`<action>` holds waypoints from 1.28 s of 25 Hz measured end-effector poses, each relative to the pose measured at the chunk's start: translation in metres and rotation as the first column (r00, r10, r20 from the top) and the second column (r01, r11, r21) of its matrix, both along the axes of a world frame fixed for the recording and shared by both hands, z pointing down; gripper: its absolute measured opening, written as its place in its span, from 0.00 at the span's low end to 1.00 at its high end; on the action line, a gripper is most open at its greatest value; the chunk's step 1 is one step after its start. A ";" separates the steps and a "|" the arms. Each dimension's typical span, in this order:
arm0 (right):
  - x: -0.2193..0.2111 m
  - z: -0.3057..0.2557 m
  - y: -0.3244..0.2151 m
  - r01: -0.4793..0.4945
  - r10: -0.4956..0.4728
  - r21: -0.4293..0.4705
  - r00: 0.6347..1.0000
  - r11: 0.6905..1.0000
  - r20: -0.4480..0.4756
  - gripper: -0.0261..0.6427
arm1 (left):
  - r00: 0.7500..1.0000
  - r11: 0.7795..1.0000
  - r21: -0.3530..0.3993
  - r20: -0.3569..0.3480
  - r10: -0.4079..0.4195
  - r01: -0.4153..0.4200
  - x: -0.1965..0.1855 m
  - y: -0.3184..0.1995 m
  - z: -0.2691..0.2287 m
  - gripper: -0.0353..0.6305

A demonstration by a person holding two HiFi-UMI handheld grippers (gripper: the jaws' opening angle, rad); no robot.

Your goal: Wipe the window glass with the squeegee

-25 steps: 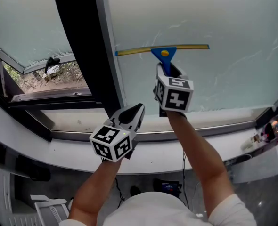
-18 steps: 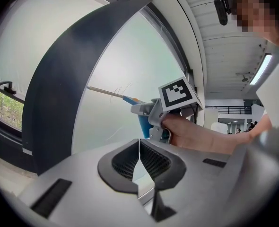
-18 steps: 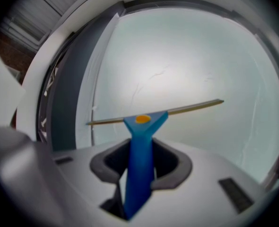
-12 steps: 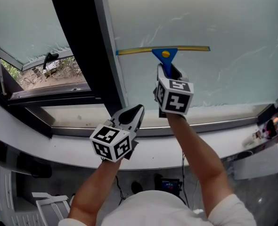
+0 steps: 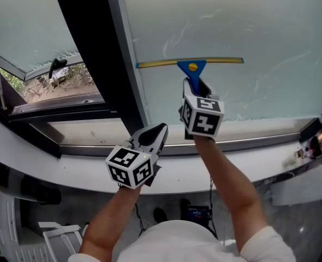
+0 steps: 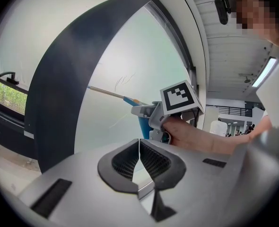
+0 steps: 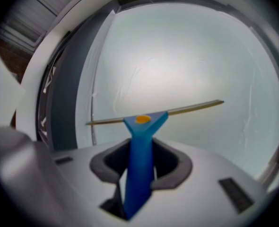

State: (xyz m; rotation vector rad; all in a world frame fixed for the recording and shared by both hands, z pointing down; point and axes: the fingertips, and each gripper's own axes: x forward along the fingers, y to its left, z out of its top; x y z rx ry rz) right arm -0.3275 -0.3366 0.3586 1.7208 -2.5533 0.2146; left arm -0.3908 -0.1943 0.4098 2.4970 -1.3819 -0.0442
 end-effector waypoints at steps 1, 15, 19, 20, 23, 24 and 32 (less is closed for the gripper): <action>0.000 0.003 0.000 0.000 0.000 -0.005 1.000 1.000 0.002 0.25 | 1.000 1.000 -0.004 0.000 0.000 0.000 0.000 0.000 0.002 0.10; 0.000 0.035 0.001 -0.001 0.001 -0.041 1.000 0.999 -0.014 0.25 | 1.000 0.999 -0.037 -0.008 0.006 -0.007 -0.002 -0.001 0.018 0.10; 0.001 0.046 0.002 -0.002 0.001 -0.060 1.000 0.998 -0.022 0.25 | 1.000 0.999 -0.047 -0.011 0.009 -0.010 -0.001 -0.001 0.022 0.10; 0.000 0.050 0.003 -0.001 0.000 -0.066 1.000 0.998 -0.024 0.25 | 1.000 0.999 -0.050 -0.011 0.010 -0.010 -0.001 -0.001 0.024 0.10; 0.001 0.058 0.003 -0.001 -0.001 -0.077 1.000 0.997 -0.028 0.25 | 1.000 0.998 -0.058 -0.013 0.010 -0.011 0.000 -0.002 0.028 0.10; 0.001 0.061 0.004 -0.001 -0.002 -0.081 1.000 0.997 -0.028 0.25 | 1.000 0.998 -0.061 -0.012 0.010 -0.011 0.000 -0.001 0.029 0.10; 0.001 0.089 0.006 -0.001 -0.003 -0.124 1.000 0.992 -0.031 0.25 | 1.000 0.997 -0.080 -0.007 0.009 -0.010 0.000 -0.003 0.039 0.10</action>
